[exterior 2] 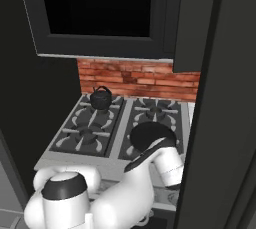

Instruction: Pick the pan from the cabinet and place it on the stove. Then turn on the stove burner for the pan.

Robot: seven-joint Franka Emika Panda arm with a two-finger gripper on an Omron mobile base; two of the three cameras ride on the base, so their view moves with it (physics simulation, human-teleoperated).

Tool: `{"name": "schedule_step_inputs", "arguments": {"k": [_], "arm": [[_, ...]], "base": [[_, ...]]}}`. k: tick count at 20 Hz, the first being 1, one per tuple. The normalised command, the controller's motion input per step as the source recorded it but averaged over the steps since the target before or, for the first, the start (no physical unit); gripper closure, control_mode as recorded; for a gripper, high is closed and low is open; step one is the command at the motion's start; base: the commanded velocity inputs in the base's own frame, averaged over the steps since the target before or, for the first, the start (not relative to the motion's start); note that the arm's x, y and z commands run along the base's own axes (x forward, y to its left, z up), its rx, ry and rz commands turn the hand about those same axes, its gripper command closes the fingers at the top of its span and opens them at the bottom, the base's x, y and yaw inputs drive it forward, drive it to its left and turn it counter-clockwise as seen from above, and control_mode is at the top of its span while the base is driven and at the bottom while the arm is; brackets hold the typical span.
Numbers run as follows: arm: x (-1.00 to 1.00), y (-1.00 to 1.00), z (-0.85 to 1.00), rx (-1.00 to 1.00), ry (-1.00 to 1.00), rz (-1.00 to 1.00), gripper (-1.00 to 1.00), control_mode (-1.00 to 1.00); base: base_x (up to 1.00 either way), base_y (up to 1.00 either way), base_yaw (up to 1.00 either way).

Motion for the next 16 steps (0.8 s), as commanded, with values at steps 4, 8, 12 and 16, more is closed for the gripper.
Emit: {"name": "schedule_step_inputs", "arguments": {"k": [4, 8, 12, 16], "arm": [[0.03, 0.00, -0.16, 0.00, 0.01, 0.00, 1.00, -1.00], [0.00, 0.00, -0.16, 0.00, 0.01, 0.00, -1.00, -1.00], [0.00, 0.02, 0.00, 0.00, -0.03, 0.00, -1.00, -1.00], [-0.03, 0.10, 0.05, 0.00, -0.09, 0.00, -1.00, -1.00]], "base": [[0.00, 0.00, 0.00], [0.00, 0.00, 0.00], [0.00, 0.00, 0.00], [0.00, 0.00, 0.00]]}}
